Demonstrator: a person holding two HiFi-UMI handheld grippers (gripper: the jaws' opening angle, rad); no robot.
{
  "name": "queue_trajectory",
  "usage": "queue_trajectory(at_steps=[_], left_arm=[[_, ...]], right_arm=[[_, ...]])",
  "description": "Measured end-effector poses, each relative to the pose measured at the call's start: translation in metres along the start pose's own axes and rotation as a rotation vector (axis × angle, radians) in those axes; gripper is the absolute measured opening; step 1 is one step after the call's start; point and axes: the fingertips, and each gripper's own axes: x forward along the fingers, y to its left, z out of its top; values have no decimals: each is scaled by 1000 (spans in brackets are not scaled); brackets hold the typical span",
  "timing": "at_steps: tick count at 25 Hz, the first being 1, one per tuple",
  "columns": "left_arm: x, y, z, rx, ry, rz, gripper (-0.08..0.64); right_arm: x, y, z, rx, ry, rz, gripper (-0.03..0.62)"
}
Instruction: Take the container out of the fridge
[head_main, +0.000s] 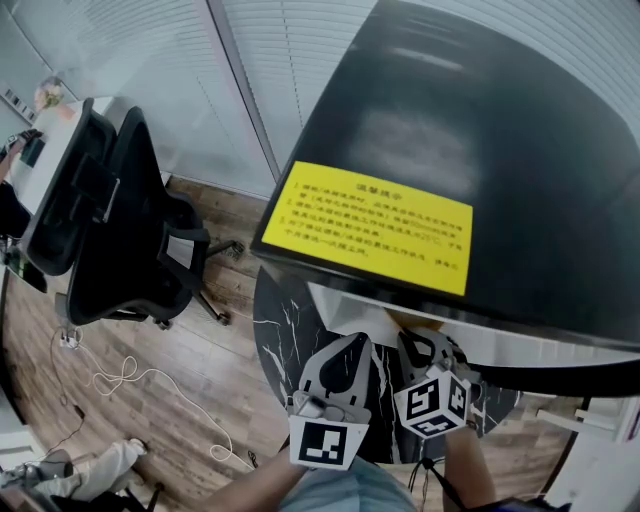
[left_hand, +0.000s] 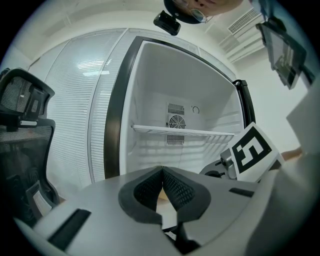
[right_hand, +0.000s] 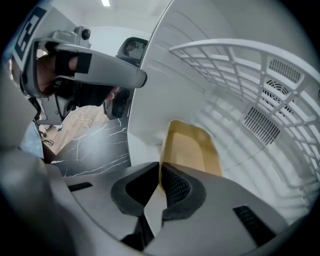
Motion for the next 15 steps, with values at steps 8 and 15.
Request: queue_trajectory(at_steps=[8, 15], left_arm=[[-21, -14, 10, 21, -41, -12, 14], [-42, -25, 20, 40, -63, -10, 14]], right_arm=[[-25, 20, -1, 11, -17, 0, 31], [-50, 36, -2, 23, -38, -7, 31]])
